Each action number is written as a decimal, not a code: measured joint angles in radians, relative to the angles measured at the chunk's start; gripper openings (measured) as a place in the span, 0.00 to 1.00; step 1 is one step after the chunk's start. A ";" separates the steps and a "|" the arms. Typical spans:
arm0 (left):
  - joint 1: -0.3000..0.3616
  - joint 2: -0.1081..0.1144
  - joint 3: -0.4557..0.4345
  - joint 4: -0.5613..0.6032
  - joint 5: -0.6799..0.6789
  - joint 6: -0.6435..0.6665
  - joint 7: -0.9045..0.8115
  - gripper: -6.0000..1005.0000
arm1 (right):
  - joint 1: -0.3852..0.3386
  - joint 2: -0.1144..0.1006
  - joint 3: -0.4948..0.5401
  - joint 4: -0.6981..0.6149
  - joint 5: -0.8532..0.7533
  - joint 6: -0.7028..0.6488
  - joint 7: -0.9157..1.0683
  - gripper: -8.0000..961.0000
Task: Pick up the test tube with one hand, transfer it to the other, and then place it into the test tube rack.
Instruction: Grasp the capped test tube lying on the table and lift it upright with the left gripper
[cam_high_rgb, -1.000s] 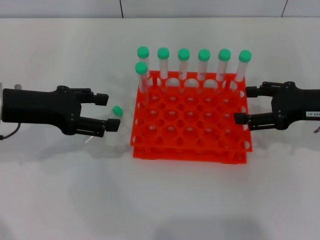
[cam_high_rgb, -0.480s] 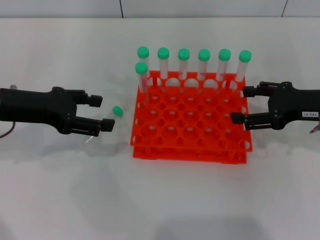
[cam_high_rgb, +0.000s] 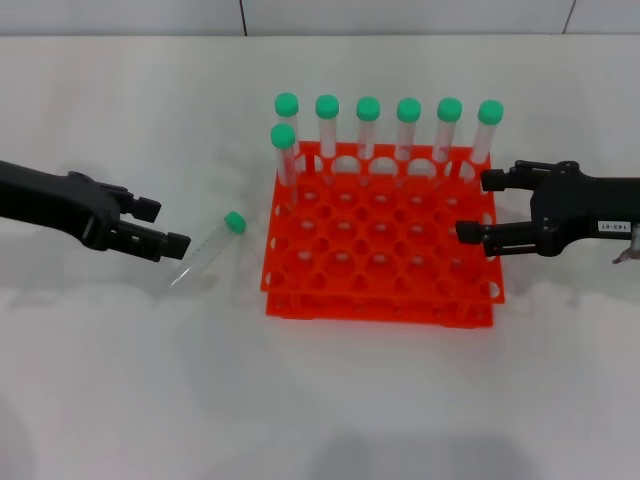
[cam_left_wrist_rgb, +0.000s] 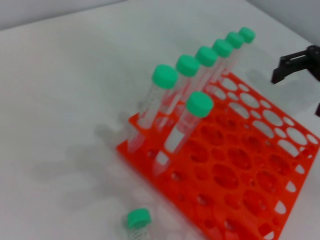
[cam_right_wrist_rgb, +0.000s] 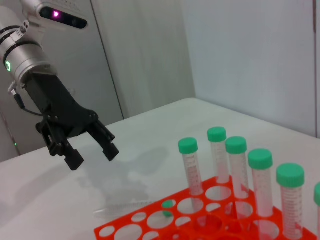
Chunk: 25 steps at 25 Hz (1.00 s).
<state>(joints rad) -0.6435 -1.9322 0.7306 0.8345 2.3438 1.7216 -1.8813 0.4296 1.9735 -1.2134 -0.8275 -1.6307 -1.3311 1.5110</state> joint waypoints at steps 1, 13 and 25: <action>-0.007 0.002 0.000 0.000 0.013 0.000 -0.020 0.82 | 0.000 0.002 0.003 0.000 0.000 0.001 0.000 0.91; -0.063 -0.004 0.005 -0.011 0.199 -0.055 -0.156 0.81 | 0.000 0.025 0.007 -0.009 0.008 0.021 0.000 0.91; -0.127 -0.029 0.086 -0.086 0.253 -0.140 -0.160 0.80 | 0.007 0.024 0.006 -0.010 0.009 0.023 0.003 0.91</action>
<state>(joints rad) -0.7704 -1.9611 0.8166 0.7482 2.5973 1.5820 -2.0410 0.4368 1.9974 -1.2072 -0.8376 -1.6213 -1.3077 1.5136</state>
